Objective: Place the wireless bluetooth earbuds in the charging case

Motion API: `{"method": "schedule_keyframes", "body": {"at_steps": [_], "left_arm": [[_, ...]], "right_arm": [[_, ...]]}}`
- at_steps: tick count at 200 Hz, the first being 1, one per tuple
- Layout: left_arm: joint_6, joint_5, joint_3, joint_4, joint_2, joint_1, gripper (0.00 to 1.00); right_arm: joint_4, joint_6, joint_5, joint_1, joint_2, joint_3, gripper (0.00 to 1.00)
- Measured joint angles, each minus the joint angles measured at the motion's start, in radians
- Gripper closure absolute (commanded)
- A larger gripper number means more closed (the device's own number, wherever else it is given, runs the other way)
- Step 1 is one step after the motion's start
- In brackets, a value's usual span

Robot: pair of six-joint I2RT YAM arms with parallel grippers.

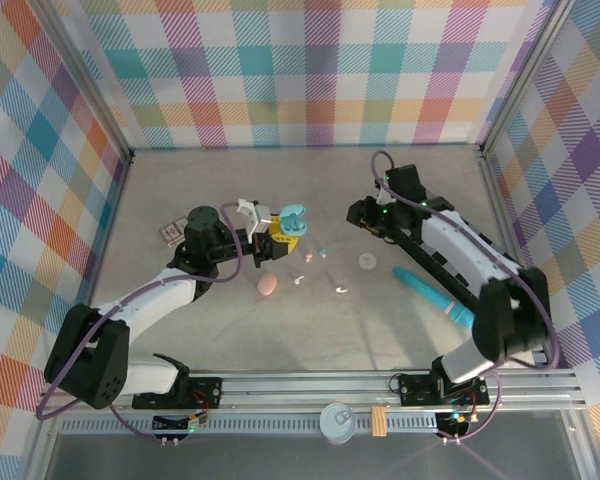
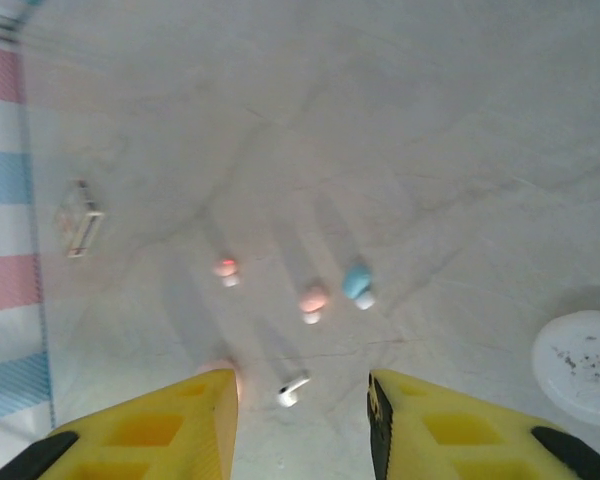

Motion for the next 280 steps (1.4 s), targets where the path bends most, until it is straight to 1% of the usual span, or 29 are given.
{"method": "schedule_keyframes", "body": {"at_steps": [20, 48, 72, 106, 131, 200, 233, 258, 280], "left_arm": [[0.0, 0.0, -0.005, -0.003, -0.011, 0.0, 0.69], [0.0, 0.0, -0.006, -0.005, -0.029, 0.0, 0.69], [0.004, 0.0, -0.008, -0.008, -0.045, 0.0, 0.69], [0.008, 0.0, -0.016, -0.011, -0.053, 0.0, 0.69], [0.014, 0.0, -0.017, -0.012, -0.058, 0.0, 0.69], [0.023, 0.0, -0.017, -0.019, -0.074, 0.0, 0.69], [0.023, 0.0, -0.017, -0.019, -0.074, 0.0, 0.69], [0.023, 0.0, -0.017, -0.019, -0.074, 0.0, 0.69], [0.023, 0.0, -0.017, -0.019, -0.074, 0.0, 0.69]], "right_arm": [[-0.029, 0.003, 0.038, 0.035, 0.124, 0.063, 0.61], [-0.032, 0.01, 0.06, 0.098, 0.266, 0.138, 0.64], [-0.041, 0.014, 0.086, 0.142, 0.356, 0.184, 0.67], [-0.05, 0.029, 0.097, 0.181, 0.437, 0.225, 0.68], [-0.056, 0.032, 0.097, 0.19, 0.475, 0.255, 0.68], [-0.082, 0.028, 0.123, 0.191, 0.498, 0.268, 0.69], [-0.115, 0.001, 0.123, 0.195, 0.521, 0.303, 0.7], [-0.134, -0.024, 0.122, 0.203, 0.543, 0.334, 0.73], [-0.149, -0.032, 0.122, 0.209, 0.549, 0.344, 0.72]]}}
